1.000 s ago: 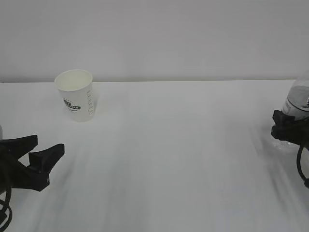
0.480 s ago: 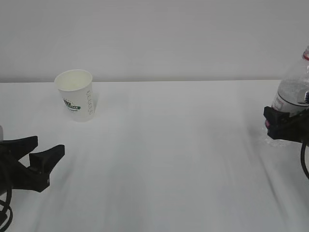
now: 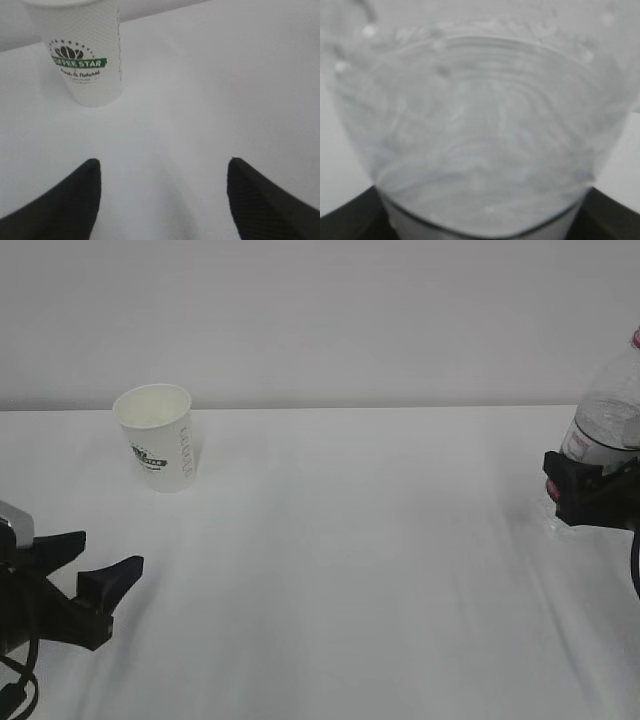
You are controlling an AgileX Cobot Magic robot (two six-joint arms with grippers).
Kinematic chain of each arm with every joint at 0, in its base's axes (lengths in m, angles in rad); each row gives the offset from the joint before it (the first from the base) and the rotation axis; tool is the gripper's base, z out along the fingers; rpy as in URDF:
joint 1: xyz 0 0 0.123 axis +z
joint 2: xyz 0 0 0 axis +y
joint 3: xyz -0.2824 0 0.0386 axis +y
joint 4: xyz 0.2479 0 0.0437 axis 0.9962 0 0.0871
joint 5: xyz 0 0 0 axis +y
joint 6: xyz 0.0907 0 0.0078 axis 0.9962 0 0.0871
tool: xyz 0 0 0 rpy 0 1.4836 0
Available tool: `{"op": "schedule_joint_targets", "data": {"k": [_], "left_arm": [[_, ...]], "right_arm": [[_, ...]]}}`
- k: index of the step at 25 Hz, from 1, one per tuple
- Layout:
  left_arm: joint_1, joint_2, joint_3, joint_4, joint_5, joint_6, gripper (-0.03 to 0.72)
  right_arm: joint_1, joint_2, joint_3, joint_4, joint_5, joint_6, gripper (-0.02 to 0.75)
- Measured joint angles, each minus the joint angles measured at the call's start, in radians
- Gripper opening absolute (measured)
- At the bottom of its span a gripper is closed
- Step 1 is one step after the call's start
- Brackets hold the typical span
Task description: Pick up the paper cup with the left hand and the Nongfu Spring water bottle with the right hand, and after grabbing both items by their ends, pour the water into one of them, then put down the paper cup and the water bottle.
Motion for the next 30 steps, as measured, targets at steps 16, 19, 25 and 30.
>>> {"op": "schedule_joint_targets", "data": {"k": [16,19,25,30], "left_arm": [[0.000,0.232,-0.237,-0.092,-0.002,0.009,0.691],[0.012,0.268,-0.283,-0.099,-0.002,0.002,0.691],[0.084,0.305,-0.344,-0.093,-0.002,-0.033,0.691],[0.113,0.335,-0.366,-0.062,-0.002,-0.068,0.691]], "right_arm": [[0.000,0.004,0.000,-0.024,0.000,0.042,0.526],[0.000,0.004,0.000,-0.024,0.000,0.042,0.526],[0.000,0.004,0.001,-0.024,0.000,0.044,0.526],[0.000,0.005,0.001,-0.024,-0.002,0.048,0.526]]}}
